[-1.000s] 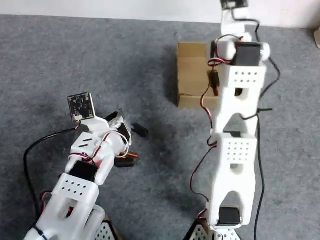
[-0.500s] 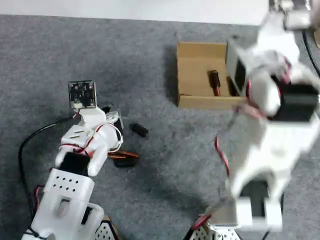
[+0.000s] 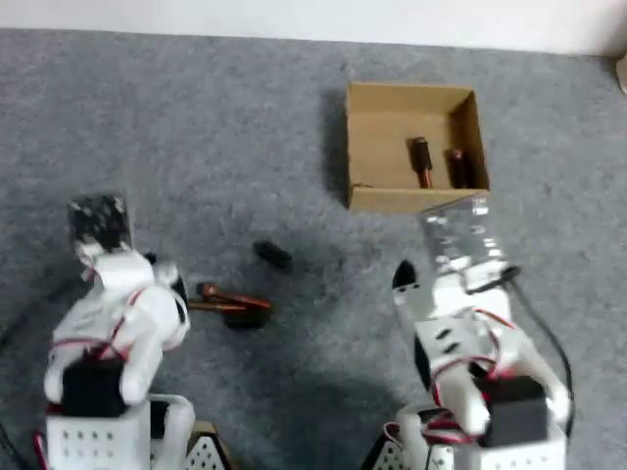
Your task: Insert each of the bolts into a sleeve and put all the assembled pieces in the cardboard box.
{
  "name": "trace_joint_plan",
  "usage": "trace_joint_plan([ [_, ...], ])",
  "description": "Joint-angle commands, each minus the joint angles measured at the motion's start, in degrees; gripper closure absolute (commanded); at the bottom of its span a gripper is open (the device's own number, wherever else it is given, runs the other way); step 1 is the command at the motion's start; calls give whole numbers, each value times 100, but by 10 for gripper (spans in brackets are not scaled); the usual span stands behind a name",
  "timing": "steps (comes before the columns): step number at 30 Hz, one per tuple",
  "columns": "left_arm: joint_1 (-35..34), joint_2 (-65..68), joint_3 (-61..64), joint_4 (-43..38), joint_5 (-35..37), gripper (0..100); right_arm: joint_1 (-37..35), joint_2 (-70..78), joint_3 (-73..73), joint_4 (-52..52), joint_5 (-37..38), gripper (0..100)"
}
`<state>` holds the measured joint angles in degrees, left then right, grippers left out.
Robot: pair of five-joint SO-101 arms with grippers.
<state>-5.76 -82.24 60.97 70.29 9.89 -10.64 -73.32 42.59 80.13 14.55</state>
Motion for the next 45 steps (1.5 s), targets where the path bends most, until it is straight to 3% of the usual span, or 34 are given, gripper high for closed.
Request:
trace_joint_plan([
  [1, 4, -1130, 1103, 35, -897, 989, -22, -295, 1042, -532, 114, 677],
  [4, 13, -1877, 1895, -35, -835, 993, -31, -312, 1393, -848, 114, 677],
  [10, 365, -2097, 1956, -862, 308, 989, -629, -347, 2633, -1534, 79, 677],
  [16, 875, -268, 1613, -1749, 774, 989, -708, -347, 3503, -2281, -273, 677],
  [22, 910, 2853, 365, -1960, 1433, 990, -708, -347, 3653, -2325, -316, 677],
  [26, 1244, 4119, -31, -2259, 1802, 989, -681, -347, 3908, -2642, -290, 677],
  [34, 1745, 4435, 347, -2734, 3341, 994, -681, -347, 4382, -3178, -281, 677],
  [41, 1473, 4470, 365, -2708, 3402, 989, -681, -347, 4382, -3187, -281, 677],
  [45, 1279, 4470, 365, -2629, 3780, 970, -681, -347, 4391, -3196, -281, 677],
])
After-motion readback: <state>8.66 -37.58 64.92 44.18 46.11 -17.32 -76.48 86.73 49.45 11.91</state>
